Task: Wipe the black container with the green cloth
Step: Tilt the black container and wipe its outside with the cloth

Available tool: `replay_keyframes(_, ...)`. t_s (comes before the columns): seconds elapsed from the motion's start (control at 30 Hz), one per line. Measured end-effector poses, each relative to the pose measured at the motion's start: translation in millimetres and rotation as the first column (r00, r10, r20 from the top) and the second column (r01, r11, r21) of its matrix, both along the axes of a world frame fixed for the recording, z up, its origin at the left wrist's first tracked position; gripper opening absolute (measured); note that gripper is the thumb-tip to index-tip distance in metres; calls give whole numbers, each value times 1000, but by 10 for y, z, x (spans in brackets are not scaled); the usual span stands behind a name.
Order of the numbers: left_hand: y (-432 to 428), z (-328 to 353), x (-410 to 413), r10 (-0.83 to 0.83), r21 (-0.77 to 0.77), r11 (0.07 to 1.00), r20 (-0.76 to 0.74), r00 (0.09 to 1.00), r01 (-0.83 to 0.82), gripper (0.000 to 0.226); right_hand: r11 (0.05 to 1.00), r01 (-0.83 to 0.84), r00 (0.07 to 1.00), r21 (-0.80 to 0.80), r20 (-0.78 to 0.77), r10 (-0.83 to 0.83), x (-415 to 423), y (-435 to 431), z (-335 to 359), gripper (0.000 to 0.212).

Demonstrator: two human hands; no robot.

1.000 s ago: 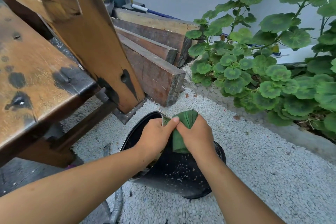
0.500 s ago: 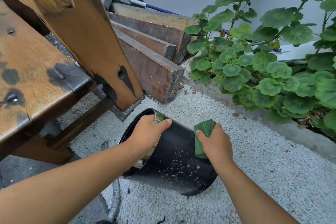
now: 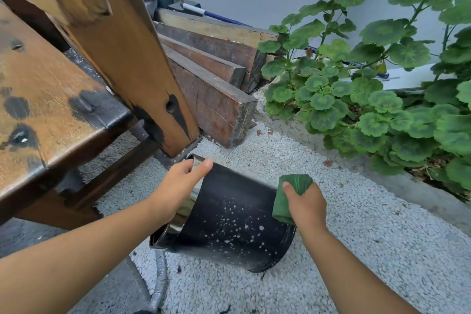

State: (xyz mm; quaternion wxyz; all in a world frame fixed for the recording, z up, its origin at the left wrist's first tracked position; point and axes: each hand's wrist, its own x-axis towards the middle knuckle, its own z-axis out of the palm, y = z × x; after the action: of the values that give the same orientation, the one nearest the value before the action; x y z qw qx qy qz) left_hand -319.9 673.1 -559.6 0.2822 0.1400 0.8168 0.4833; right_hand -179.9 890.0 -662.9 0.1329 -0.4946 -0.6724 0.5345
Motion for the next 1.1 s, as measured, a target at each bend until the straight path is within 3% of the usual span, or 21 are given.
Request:
replay_keyframes(0.07,-203,-44,40,-143,6,990,-1,990,143,35,969,35,993,-245,-98,-60,13,4,-4,18)
replay_keyframes(0.13,-384,-112,89,-167,-12,986,17,986,167,46,920,3,985,-391,-159,-71,52,-38,-12,12)
replay_keyframes(0.23,-441,-144,99,-51,-9,999,90,995,52,55,898,-40,978,-437,-202,-54,80,-76,13,14)
replay_keyframes(0.37,-283,-56,12,49,-32,998,135,990,-45,38,890,-58,963,-453,-261,-70,13,22,97,17)
replay_keyframes(0.53,-160,-138,-68,228,-170,967,229,947,-192,59,875,-27,959,-483,-259,-114,-74,99,106,21)
replay_keyframes(0.63,-137,-226,-7,233,-163,965,192,953,-203,61,920,-7,982,-391,-178,-68,-102,47,83,24)
replay_keyframes(0.8,-5,-178,88,208,-184,965,92,974,-189,43,992,-125,976,-26,-181,118,-227,-247,439,18)
replay_keyframes(0.97,196,-120,249,165,-149,975,-11,986,-165,55,954,-294,939,52,-170,299,-390,-732,714,22)
replay_keyframes(1.1,286,-113,291,130,-109,986,44,991,-125,72,940,-323,939,110,-90,333,-464,-875,724,29)
